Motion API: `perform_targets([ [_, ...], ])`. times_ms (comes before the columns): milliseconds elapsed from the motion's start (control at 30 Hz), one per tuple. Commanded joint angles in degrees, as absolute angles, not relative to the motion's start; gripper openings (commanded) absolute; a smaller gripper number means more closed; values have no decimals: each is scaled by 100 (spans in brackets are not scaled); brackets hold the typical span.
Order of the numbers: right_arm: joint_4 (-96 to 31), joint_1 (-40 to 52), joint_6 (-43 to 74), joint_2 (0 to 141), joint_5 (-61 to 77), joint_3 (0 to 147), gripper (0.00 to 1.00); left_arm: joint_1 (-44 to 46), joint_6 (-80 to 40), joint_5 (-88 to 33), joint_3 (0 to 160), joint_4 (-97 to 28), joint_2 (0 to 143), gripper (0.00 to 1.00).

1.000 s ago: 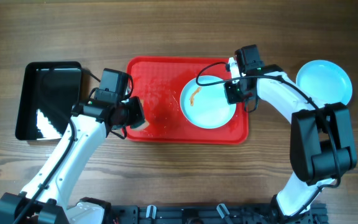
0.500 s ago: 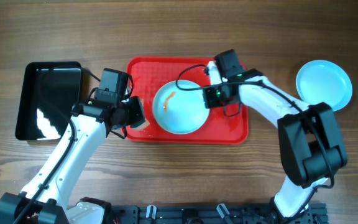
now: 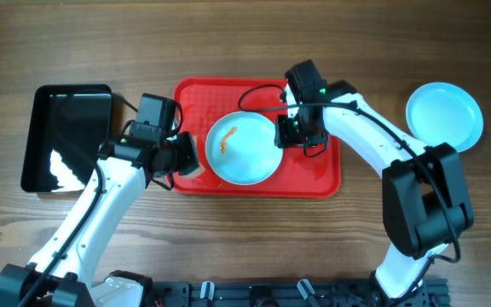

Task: Clean dirty plates on tray and stack at the side
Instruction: 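Drag the last plate left toward the tray center with right gripper, then lower the sponge onto the last plate while right gripper holds rim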

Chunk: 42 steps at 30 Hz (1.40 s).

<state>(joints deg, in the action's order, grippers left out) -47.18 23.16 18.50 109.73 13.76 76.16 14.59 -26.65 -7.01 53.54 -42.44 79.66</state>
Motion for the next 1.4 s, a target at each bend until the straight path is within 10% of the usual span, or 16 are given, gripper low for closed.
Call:
perform_targets([
  [0,-5037,2324,2432,11080,1726,7703,44,1439,-2615,-770,5422,-4235,8005,4],
  [667,-4040,2587,4163,11104,1175,6720,4,1439,-2613,-792,5422,-4285,8005,4],
  [867,-3640,2593,4239,11118,768,6702,5,1439,-2613,-792,5422,-4241,8005,4],
  [1033,-3210,2672,4206,11118,727,6700,25,1441,-2613,-797,5422,-4066,8005,4],
  [1100,-3114,2703,4180,11118,701,6700,4,1441,-2613,-821,5422,-4023,8005,4],
  [1367,-2998,2899,3717,11122,545,6700,4,1868,-2613,-875,5325,-3616,8005,4],
])
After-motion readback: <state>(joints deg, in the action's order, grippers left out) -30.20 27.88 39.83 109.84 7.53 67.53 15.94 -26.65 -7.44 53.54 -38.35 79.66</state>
